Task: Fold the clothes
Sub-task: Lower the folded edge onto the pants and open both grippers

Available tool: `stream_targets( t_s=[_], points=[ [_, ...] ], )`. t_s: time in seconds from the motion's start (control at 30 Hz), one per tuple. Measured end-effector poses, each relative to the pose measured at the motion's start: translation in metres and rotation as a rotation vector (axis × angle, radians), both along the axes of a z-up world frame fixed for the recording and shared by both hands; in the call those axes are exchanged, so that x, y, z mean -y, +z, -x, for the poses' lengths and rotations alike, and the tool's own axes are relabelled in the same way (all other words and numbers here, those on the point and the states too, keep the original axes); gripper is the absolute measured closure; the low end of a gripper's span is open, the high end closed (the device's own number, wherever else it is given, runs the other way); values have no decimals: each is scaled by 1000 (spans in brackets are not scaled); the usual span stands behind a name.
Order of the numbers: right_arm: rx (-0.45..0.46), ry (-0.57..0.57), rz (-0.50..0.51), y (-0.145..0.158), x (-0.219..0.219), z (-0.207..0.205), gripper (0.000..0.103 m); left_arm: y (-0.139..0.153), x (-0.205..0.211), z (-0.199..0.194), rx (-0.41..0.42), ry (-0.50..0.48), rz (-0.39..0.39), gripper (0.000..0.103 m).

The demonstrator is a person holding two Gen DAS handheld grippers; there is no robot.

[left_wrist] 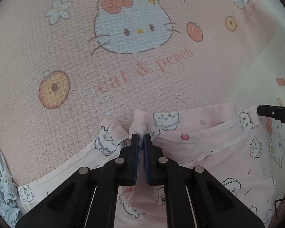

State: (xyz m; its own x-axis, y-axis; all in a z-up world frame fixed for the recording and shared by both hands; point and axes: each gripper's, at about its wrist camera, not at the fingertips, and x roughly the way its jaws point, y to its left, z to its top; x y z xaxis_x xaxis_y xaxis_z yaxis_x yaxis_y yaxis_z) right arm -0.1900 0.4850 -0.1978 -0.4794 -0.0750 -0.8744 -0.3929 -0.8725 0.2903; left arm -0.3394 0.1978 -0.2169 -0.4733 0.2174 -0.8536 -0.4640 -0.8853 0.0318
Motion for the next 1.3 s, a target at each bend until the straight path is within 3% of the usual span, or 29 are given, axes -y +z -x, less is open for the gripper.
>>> stream_targets(
  t_s=[0.1,0.3,0.43,0.53,0.6,0.67,0.73,0.93,1.0,1.03,1.1,1.3],
  points=[
    [-5,39,-8,2,-5,1,71,7,11,5,-2,19,-50,97],
    [9,97,44,-5,-1,7,71,7,47,12,11,144,-54,97],
    [31,138,61,-12,11,13,71,17,47,-5,-43,104,-23,97],
    [34,138,62,-12,11,12,71,17,42,1,25,34,-71,96],
    [34,134,72,-14,10,12,70,11,33,-1,31,-3,-25,92],
    [32,140,73,-16,13,14,62,-2,20,1,33,-13,45,88],
    [20,159,72,-16,18,15,50,-13,18,5,73,-3,48,86],
    [17,196,53,-17,32,20,47,-27,11,4,79,-41,57,74],
    [16,194,47,-16,34,21,47,-33,3,-1,35,-63,111,80],
    [15,193,45,-17,35,21,47,-34,-1,-3,10,-72,141,92],
    [11,188,49,-16,33,19,47,-30,-1,-3,13,-55,99,97],
    [-14,75,22,-7,6,10,49,5,15,-17,-21,5,-52,98]
  ],
)
